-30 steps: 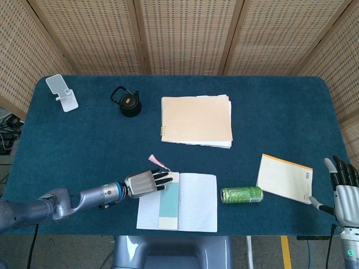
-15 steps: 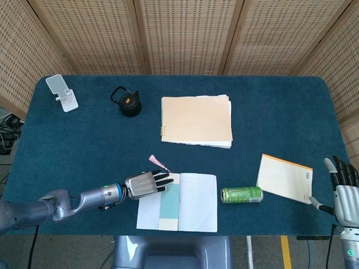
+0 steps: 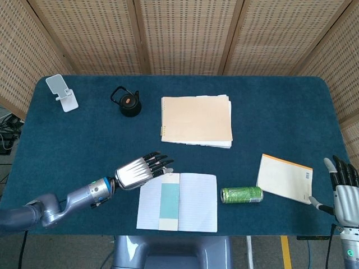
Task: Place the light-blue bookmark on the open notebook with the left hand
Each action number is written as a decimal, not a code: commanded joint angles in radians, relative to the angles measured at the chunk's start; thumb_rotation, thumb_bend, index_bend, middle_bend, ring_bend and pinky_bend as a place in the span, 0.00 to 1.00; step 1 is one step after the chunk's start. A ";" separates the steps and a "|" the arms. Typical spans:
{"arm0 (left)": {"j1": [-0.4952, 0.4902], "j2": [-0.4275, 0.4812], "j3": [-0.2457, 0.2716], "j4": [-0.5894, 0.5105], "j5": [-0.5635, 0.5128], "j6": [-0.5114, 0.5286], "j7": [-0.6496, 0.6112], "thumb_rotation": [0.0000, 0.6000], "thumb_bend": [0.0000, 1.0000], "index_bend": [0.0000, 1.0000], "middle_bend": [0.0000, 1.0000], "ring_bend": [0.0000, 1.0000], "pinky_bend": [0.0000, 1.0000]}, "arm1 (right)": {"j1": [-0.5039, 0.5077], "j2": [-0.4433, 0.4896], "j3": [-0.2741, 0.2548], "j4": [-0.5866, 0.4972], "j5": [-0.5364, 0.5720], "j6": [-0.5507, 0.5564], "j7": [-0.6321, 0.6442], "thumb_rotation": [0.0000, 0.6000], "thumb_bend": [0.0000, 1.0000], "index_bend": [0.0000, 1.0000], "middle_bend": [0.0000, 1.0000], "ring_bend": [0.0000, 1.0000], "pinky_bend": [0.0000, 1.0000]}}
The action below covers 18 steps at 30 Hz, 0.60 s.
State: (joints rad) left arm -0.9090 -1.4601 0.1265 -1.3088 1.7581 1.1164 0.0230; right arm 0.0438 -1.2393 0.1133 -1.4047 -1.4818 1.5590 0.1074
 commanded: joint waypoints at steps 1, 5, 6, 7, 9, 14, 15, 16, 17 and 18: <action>0.133 0.047 -0.057 -0.104 -0.119 0.117 0.158 1.00 0.58 0.04 0.00 0.00 0.03 | 0.000 0.001 -0.002 -0.003 -0.002 0.000 -0.001 1.00 0.12 0.03 0.00 0.00 0.00; 0.267 0.047 -0.070 -0.164 -0.196 0.253 0.246 1.00 0.40 0.00 0.00 0.00 0.00 | 0.001 0.001 -0.006 -0.012 -0.017 0.007 -0.009 1.00 0.12 0.03 0.00 0.00 0.00; 0.285 0.048 -0.070 -0.172 -0.205 0.268 0.246 1.00 0.38 0.00 0.00 0.00 0.00 | 0.001 0.001 -0.007 -0.014 -0.019 0.009 -0.010 1.00 0.12 0.03 0.00 0.00 0.00; 0.321 0.050 -0.068 -0.188 -0.223 0.299 0.238 1.00 0.37 0.00 0.00 0.00 0.00 | 0.001 0.002 -0.009 -0.019 -0.026 0.012 -0.013 1.00 0.12 0.03 0.00 0.00 0.00; 0.401 0.061 -0.045 -0.222 -0.246 0.363 0.195 1.00 0.36 0.00 0.00 0.00 0.00 | 0.000 0.006 -0.016 -0.033 -0.046 0.023 -0.026 1.00 0.12 0.03 0.00 0.00 0.00; 0.514 0.075 -0.011 -0.237 -0.243 0.456 0.183 1.00 0.34 0.00 0.00 0.00 0.00 | 0.000 0.013 -0.028 -0.059 -0.075 0.034 -0.051 1.00 0.12 0.02 0.00 0.00 0.00; 0.541 0.083 0.001 -0.239 -0.244 0.473 0.200 1.00 0.32 0.00 0.00 0.00 0.00 | 0.000 0.015 -0.031 -0.067 -0.081 0.036 -0.061 1.00 0.12 0.02 0.00 0.00 0.00; 0.558 0.092 0.009 -0.245 -0.247 0.478 0.217 1.00 0.31 0.00 0.00 0.00 0.00 | 0.000 0.017 -0.034 -0.074 -0.086 0.037 -0.068 1.00 0.12 0.01 0.00 0.00 0.00; 0.573 0.101 0.015 -0.254 -0.251 0.483 0.232 1.00 0.30 0.00 0.00 0.00 0.00 | 0.000 0.018 -0.036 -0.080 -0.091 0.038 -0.073 1.00 0.12 0.01 0.00 0.00 0.00; 0.593 0.108 0.018 -0.264 -0.253 0.495 0.243 1.00 0.29 0.00 0.00 0.00 0.00 | 0.000 0.018 -0.040 -0.085 -0.098 0.039 -0.079 1.00 0.12 0.00 0.00 0.00 0.00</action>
State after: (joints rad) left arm -0.3481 -1.3717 0.1267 -1.5515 1.5150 1.5873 0.2419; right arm 0.0439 -1.2231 0.0779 -1.4836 -1.5728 1.5959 0.0352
